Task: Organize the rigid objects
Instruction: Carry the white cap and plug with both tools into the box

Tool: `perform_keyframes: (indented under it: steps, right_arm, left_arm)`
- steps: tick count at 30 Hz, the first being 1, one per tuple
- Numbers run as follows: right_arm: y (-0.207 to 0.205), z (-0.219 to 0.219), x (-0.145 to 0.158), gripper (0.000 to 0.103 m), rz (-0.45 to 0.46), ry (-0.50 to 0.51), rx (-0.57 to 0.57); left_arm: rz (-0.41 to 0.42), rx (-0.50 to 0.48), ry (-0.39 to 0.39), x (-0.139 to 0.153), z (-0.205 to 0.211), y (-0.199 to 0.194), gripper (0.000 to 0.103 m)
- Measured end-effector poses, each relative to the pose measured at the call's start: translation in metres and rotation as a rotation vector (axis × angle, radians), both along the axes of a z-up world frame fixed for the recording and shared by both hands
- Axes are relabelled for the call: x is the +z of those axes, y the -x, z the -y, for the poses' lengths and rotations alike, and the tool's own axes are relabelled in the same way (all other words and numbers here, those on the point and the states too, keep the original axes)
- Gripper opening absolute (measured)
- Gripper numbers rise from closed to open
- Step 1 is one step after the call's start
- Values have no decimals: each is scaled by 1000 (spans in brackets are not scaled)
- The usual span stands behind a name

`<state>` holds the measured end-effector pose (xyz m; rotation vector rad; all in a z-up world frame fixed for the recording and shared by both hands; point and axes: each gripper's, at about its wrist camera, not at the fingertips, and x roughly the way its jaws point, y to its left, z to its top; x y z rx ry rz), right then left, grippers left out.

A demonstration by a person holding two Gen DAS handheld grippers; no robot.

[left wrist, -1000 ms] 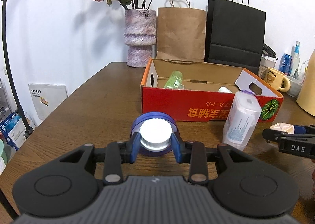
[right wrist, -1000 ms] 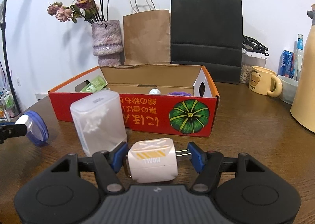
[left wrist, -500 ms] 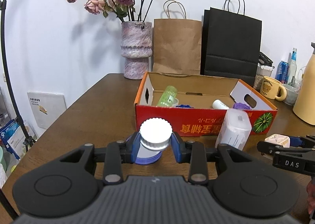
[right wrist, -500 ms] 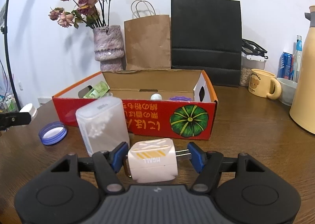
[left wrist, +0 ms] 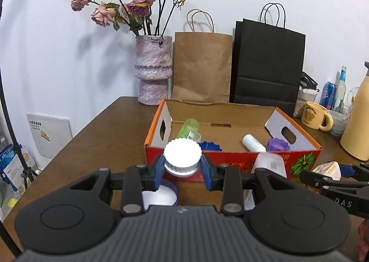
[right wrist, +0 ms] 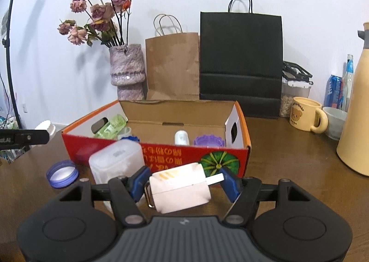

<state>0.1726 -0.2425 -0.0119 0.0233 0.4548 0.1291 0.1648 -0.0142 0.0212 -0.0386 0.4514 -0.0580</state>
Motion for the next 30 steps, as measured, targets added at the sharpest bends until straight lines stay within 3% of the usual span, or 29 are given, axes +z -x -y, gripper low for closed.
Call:
perform_keyframes:
  steps: [30]
  right_arm:
    - [-75, -12, 36, 65, 94, -24, -8]
  left_arm:
    - [30, 29, 42, 20, 32, -94, 35]
